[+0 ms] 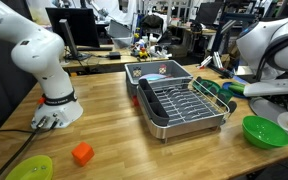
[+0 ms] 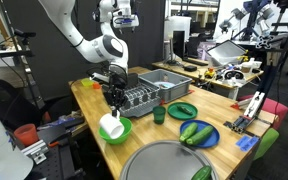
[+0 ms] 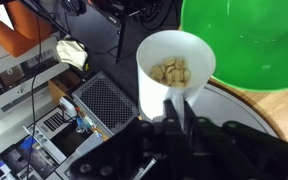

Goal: Pick up the mug cup and pour it's content in the bowl

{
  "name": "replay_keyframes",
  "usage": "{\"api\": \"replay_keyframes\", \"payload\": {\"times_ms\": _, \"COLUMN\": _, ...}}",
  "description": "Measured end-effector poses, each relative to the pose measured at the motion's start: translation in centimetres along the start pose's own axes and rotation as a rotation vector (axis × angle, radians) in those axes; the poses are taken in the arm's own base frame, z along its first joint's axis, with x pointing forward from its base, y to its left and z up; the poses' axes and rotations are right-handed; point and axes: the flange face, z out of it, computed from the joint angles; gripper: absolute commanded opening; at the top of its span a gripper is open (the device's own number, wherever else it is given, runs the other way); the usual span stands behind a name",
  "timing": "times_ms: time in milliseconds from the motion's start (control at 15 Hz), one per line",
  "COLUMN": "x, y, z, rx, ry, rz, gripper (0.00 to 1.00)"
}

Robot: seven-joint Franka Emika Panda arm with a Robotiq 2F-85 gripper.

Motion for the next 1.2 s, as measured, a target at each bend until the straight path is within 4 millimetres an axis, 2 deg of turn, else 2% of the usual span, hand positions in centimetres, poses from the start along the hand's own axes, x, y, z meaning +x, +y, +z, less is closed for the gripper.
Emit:
{"api": "replay_keyframes", "payload": {"times_ms": 533, "x": -1.2, "y": -1.4, "z": -0.7, "rx": -0.100, "ry": 0.050, "rz": 0.001, "gripper": 0.02}}
{"api": "replay_keyframes", "payload": {"times_ms": 1200, "x": -1.8, "y": -1.7, "z": -1.6, "rx": -0.126, "ry": 0.143, "rz": -0.018, "gripper": 0.02}}
